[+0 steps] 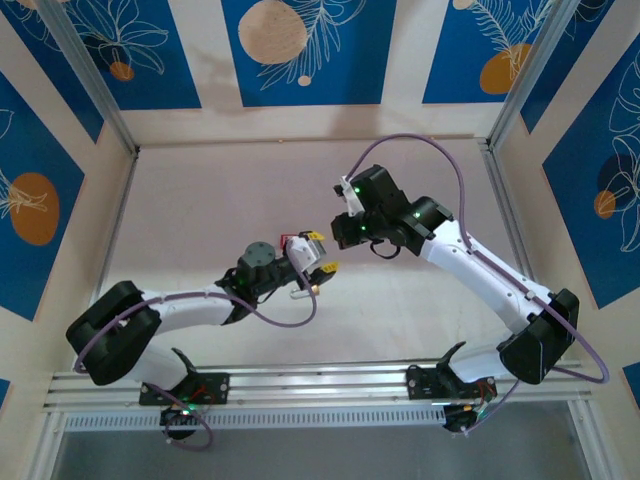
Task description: Unlock with the key
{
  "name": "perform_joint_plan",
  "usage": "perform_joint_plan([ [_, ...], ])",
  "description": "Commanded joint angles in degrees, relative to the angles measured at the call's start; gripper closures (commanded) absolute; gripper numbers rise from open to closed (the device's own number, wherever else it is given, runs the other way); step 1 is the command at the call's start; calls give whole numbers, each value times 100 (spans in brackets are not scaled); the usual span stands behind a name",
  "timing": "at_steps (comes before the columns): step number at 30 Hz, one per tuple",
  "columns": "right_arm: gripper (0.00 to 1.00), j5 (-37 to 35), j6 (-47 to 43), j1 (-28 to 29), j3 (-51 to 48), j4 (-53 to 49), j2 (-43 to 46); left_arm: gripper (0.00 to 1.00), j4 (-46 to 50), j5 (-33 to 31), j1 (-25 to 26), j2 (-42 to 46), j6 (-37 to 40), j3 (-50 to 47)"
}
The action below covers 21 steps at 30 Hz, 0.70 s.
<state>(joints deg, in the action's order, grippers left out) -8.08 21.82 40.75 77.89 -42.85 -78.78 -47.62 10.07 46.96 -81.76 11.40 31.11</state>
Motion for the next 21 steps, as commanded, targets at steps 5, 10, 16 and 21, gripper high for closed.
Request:
perform_joint_plan([
  [5, 100, 184, 178, 170, -110, 75, 127, 51, -477, -9, -44, -69, -216, -64],
  [10, 100, 183, 188, 196, -133, 109, 133, 63, -582, -24, -64, -76, -322, -72],
  [16, 100, 193, 204, 205, -161, 128, 122, 71, -575, 39, -90, -73, -380, -48],
  [21, 100, 227, 206, 205, -177, 137, 140, 77, -547, 61, -99, -64, -380, -46],
])
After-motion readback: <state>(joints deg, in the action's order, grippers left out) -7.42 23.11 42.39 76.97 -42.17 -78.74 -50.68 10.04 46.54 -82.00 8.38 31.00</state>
